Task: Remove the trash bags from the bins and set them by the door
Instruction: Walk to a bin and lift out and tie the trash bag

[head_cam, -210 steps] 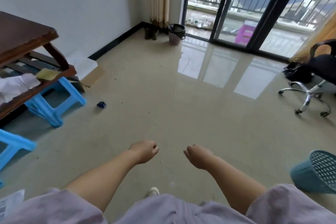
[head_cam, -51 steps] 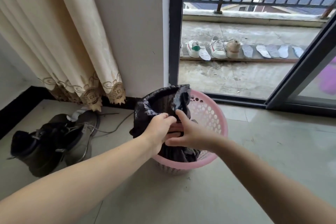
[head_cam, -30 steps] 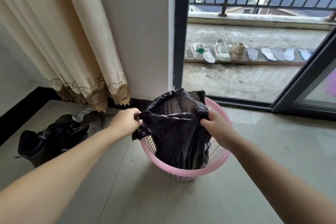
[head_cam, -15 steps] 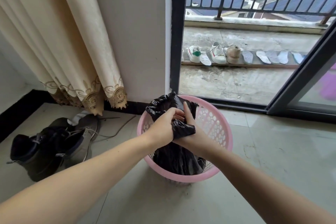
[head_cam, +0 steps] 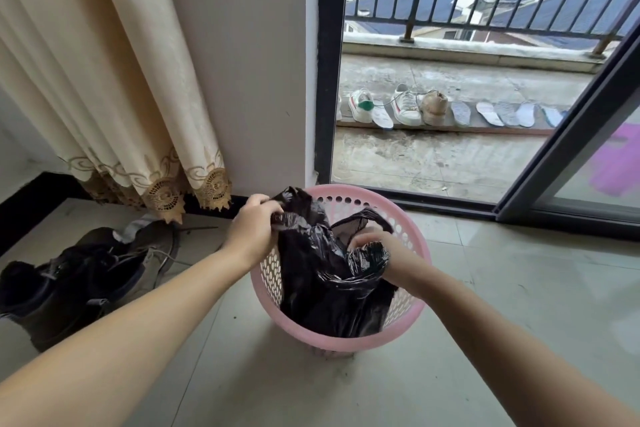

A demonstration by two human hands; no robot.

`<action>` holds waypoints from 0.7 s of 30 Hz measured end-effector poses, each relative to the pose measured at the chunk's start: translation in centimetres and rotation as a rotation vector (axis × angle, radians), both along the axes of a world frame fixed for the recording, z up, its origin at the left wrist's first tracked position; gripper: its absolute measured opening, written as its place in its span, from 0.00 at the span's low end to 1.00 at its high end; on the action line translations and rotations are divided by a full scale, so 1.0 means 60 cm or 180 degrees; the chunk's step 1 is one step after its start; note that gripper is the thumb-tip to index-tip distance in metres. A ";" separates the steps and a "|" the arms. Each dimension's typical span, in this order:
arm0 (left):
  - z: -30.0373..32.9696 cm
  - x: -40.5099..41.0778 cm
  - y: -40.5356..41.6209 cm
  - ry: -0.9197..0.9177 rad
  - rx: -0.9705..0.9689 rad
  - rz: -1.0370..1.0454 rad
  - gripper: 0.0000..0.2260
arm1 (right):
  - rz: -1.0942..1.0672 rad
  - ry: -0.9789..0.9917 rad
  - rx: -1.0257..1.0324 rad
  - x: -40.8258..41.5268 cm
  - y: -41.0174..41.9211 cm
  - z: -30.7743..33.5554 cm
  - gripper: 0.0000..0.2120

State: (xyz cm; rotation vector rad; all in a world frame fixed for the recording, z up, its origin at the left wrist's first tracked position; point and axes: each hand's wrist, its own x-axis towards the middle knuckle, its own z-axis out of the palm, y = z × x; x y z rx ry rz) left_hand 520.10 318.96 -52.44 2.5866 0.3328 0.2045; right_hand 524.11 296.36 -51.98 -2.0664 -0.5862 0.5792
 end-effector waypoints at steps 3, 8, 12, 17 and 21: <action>0.024 0.004 -0.030 -0.0263 -0.1190 0.0105 0.08 | -0.0217 -0.0389 0.0254 0.004 0.003 -0.009 0.11; 0.038 -0.024 -0.102 0.0315 -0.2293 -0.0622 0.13 | 0.0223 -0.0192 0.0653 -0.006 0.043 -0.028 0.38; 0.034 -0.032 -0.102 0.0532 -0.2087 -0.0952 0.12 | 0.0487 -0.0173 0.0058 -0.002 0.050 -0.045 0.33; 0.010 -0.010 -0.040 -0.0101 -0.0926 -0.0139 0.19 | -0.0062 -0.0455 -0.0646 0.012 0.040 -0.050 0.14; -0.040 -0.020 0.016 0.0949 -0.1351 0.1039 0.35 | -0.0449 -0.0008 -0.0028 0.022 0.033 -0.039 0.13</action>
